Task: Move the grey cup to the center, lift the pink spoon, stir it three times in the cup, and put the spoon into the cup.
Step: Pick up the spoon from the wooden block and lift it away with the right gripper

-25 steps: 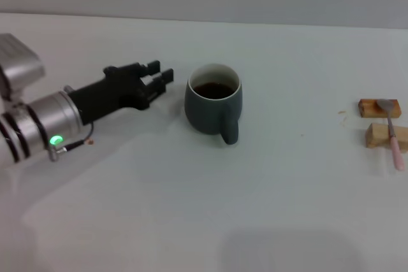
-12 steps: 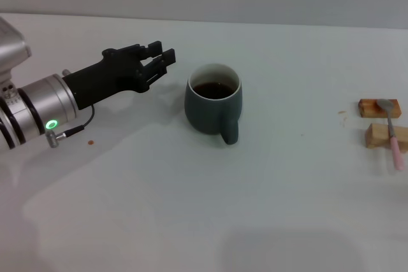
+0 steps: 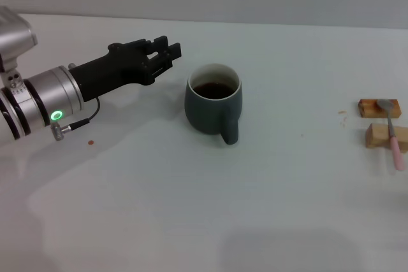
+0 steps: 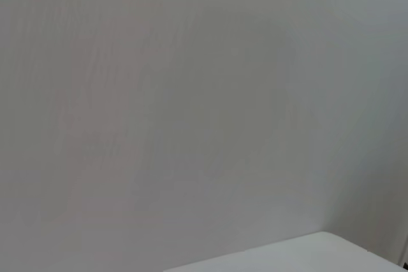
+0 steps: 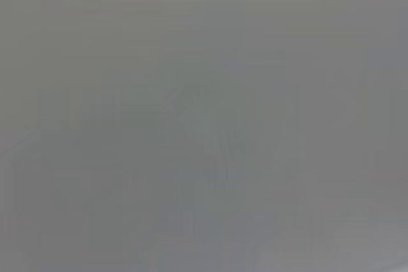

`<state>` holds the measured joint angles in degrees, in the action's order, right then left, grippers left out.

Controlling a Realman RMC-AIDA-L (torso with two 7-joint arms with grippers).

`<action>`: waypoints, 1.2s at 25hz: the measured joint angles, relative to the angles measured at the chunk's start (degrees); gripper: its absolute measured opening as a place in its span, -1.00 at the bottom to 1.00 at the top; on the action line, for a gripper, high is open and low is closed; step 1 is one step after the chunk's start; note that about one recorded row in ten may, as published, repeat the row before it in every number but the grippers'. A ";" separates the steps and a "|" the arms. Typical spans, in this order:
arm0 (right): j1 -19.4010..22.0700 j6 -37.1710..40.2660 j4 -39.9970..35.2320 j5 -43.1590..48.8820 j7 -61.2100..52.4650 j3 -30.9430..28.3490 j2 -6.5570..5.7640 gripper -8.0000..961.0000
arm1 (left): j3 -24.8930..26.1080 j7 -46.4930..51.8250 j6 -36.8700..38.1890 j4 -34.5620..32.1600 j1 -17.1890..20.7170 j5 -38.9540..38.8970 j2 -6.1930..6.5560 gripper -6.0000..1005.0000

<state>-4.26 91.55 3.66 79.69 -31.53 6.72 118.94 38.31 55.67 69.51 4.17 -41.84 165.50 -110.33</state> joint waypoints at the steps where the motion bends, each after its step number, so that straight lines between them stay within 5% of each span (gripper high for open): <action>1: -0.11 -0.84 0.69 0.01 0.01 0.00 -0.01 0.35 | -0.01 0.55 0.00 -0.03 -0.24 0.00 0.01 -0.30; 30: -4.03 -7.83 4.21 0.91 2.00 7.07 0.32 0.32 | -2.84 1.55 -0.08 -1.19 -2.22 -0.01 -1.58 -0.30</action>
<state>-8.29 83.72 7.87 80.60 -29.54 13.78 119.25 35.47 57.22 69.43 2.98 -44.06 165.50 -111.91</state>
